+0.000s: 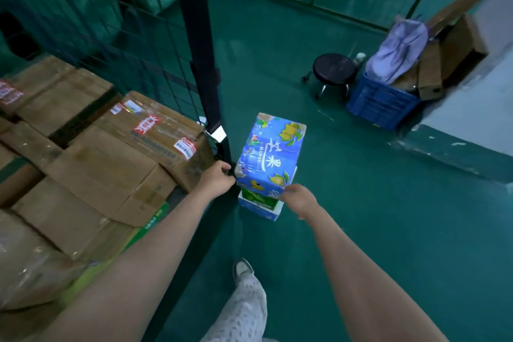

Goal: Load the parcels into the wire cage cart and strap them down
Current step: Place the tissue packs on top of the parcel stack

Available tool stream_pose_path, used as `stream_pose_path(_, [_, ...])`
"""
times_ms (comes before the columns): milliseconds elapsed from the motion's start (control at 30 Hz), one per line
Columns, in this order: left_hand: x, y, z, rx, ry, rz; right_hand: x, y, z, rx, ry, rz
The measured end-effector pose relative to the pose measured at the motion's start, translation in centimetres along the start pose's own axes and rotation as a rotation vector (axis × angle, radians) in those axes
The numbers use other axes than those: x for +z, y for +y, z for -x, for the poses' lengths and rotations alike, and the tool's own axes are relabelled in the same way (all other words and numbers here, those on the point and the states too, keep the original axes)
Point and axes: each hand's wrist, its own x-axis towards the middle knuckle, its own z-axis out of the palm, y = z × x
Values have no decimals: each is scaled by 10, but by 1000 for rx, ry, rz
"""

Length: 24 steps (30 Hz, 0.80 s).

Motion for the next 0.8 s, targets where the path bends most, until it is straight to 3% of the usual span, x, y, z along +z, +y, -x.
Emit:
stream_pose_path(400, [62,13,-119,-232,-94,49,-17,31,-126,161,-24,-150])
stream_pose_path(600, [100,3,-177,-414,-46,170,-6,45,-193,203,-97,-216])
stream_pose_path(800, [115,-3,-198,-451,-14,211,-1,56,-219,240,-190,-472])
